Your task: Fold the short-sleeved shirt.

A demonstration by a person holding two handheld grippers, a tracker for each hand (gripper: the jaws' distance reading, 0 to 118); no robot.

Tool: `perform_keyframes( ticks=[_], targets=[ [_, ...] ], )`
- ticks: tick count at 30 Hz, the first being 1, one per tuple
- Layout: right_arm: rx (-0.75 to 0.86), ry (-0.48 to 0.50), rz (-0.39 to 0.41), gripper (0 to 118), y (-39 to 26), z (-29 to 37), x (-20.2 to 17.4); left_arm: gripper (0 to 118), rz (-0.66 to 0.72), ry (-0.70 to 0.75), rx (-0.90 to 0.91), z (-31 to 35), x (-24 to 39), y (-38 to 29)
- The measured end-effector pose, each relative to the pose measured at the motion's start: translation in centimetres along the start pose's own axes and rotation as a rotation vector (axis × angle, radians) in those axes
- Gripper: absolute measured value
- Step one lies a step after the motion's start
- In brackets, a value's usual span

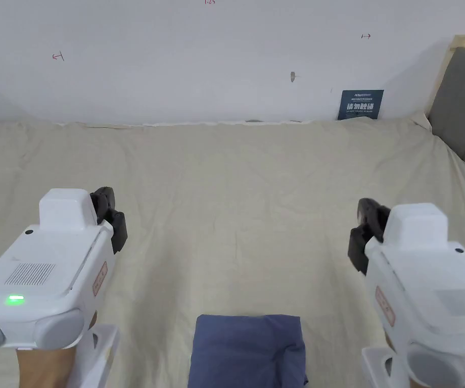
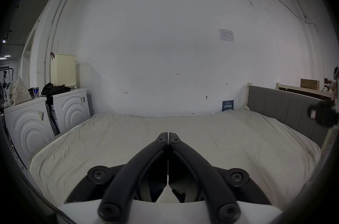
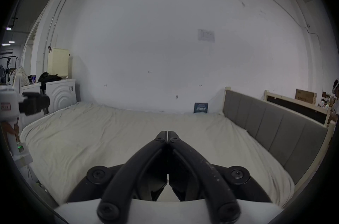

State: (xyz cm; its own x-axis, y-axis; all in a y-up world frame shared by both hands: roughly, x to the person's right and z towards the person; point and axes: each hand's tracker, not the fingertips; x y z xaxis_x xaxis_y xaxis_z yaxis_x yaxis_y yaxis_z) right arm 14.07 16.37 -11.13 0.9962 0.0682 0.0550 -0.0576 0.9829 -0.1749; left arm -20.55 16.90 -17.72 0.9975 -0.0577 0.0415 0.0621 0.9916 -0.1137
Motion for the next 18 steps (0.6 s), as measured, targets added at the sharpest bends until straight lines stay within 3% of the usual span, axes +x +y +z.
perform_keyframes(
  ticks=[11,18],
  targets=[
    [-0.386,0.128,0.030,2,-15.5,-5.3,-6.1,0,0.028,-0.044,-0.071,-0.8,-0.3,-2.3],
    [-0.585,0.129,0.040,2,-22.6,-6.8,-7.9,0,0.045,-0.079,-0.174,-1.7,-0.1,-5.2]
  ],
)
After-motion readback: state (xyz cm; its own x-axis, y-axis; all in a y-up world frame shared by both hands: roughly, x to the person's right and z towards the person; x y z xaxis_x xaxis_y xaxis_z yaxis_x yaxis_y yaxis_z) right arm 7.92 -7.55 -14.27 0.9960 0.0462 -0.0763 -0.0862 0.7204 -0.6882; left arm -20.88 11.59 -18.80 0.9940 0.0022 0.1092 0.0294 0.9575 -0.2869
